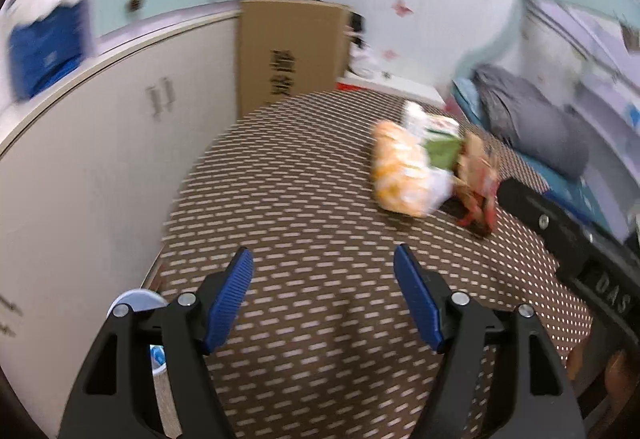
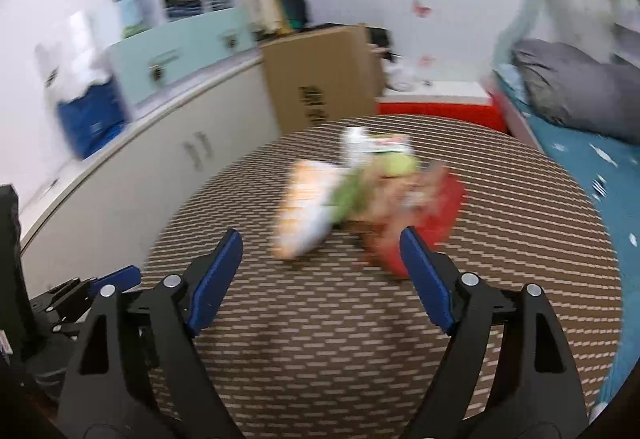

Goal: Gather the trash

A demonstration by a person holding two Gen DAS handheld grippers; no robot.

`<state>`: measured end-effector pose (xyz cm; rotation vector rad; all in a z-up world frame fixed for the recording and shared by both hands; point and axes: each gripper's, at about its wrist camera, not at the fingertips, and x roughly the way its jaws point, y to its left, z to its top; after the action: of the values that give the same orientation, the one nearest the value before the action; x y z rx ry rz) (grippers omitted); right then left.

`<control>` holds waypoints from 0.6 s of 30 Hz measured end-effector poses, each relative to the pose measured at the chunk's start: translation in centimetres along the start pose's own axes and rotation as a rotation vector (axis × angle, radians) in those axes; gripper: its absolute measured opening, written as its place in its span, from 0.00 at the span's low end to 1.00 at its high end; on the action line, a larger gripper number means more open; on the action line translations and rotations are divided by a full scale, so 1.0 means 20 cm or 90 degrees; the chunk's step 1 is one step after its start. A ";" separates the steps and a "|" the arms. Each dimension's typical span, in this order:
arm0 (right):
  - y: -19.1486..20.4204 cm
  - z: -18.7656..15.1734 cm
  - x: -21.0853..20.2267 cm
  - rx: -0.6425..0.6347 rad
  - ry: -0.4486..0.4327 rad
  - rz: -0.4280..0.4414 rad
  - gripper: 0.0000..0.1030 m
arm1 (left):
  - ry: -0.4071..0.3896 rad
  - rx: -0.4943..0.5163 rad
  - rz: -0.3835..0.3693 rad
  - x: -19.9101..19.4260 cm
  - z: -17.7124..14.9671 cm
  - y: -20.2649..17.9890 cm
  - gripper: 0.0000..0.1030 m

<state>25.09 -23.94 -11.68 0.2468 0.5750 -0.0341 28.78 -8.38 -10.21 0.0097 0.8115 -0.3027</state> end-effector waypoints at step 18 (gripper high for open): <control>-0.29 -0.04 0.25 -0.093 0.123 -0.112 0.81 | 0.024 0.112 0.019 0.40 0.20 -0.37 0.38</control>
<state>28.21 -29.16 -16.38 0.0560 0.7876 -0.1394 34.74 -18.14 -12.40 0.1926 0.8199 -0.3463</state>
